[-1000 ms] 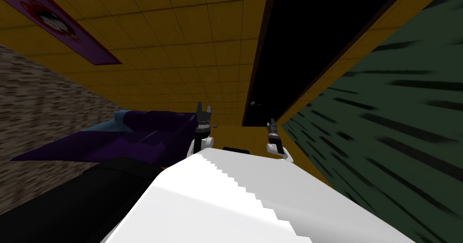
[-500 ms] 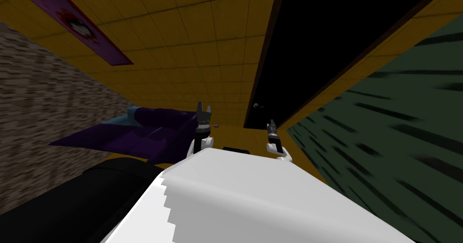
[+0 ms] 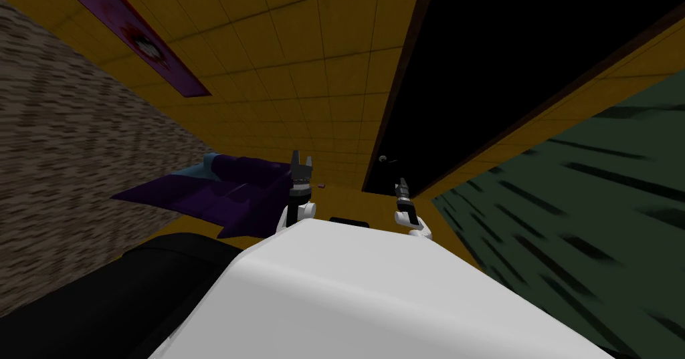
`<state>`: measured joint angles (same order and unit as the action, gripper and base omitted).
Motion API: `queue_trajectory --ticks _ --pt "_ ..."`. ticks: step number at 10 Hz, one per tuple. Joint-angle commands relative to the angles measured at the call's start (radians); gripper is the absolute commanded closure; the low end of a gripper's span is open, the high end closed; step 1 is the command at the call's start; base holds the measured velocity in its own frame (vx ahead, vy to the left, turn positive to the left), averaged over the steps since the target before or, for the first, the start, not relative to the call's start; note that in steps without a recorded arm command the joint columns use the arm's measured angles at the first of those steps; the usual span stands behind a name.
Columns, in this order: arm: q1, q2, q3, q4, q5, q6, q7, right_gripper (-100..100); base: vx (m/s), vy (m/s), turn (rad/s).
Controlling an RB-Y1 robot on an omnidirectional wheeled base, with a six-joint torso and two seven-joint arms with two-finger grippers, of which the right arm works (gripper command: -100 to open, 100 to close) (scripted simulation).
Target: Pull the door open
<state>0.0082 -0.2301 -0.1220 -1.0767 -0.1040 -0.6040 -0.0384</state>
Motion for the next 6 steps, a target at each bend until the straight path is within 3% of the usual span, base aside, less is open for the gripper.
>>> queue_trajectory --ticks 1,2,6 --pt "-0.019 -0.006 -0.003 0.043 -0.006 -0.008 0.001 -100 0.081 -0.057 0.13" --pt "-0.019 -0.006 -0.003 0.043 -0.006 -0.008 0.001 -100 0.05 -0.035 0.035" --pt "-0.06 -0.019 -0.008 0.136 -0.02 -0.022 0.002 -100 0.054 -0.043 0.112"
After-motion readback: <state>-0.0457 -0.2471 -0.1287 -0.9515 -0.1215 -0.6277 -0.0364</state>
